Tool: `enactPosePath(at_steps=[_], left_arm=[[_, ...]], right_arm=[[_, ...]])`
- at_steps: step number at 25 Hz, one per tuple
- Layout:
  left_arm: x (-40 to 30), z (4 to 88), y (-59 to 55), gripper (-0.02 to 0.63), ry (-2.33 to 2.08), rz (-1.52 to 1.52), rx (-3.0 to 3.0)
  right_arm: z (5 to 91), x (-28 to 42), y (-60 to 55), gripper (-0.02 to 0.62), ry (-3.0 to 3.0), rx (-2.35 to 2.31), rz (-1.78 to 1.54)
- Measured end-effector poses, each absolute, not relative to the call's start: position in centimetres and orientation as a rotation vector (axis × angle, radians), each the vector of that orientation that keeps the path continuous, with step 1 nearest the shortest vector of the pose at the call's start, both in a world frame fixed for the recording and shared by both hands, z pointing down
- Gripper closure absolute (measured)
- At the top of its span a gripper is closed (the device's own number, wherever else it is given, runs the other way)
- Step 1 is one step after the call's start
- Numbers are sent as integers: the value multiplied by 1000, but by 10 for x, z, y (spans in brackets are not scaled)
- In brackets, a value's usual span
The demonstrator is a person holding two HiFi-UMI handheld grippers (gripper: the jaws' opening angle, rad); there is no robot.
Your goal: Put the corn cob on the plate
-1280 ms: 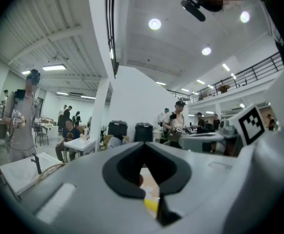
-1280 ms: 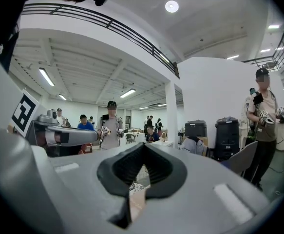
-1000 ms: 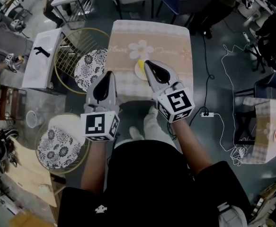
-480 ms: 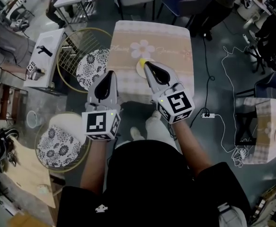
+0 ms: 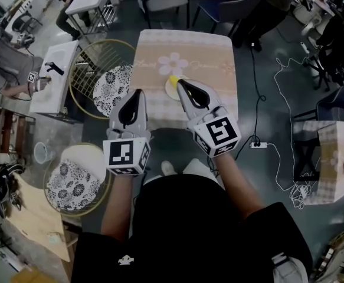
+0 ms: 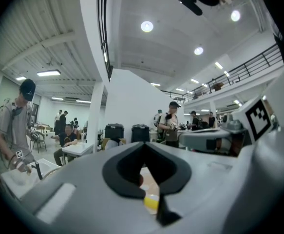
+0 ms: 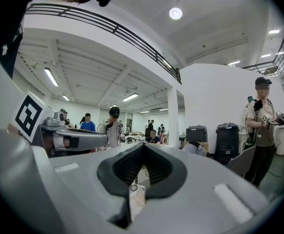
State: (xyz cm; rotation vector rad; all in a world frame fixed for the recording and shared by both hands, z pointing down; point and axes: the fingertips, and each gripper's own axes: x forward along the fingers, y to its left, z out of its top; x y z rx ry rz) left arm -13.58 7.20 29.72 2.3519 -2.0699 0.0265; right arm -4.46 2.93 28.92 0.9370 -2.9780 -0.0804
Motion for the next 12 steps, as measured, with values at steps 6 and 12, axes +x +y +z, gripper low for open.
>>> enactPosePath(at_steps=[6, 12], left_arm=[[-121, 292, 64, 597, -2071, 22, 2344], [-109, 289, 59, 597, -2064, 19, 2347]], right_arm=[[284, -34, 27, 594, -2974, 914, -80], [280, -23, 23, 595, -2974, 918, -77]])
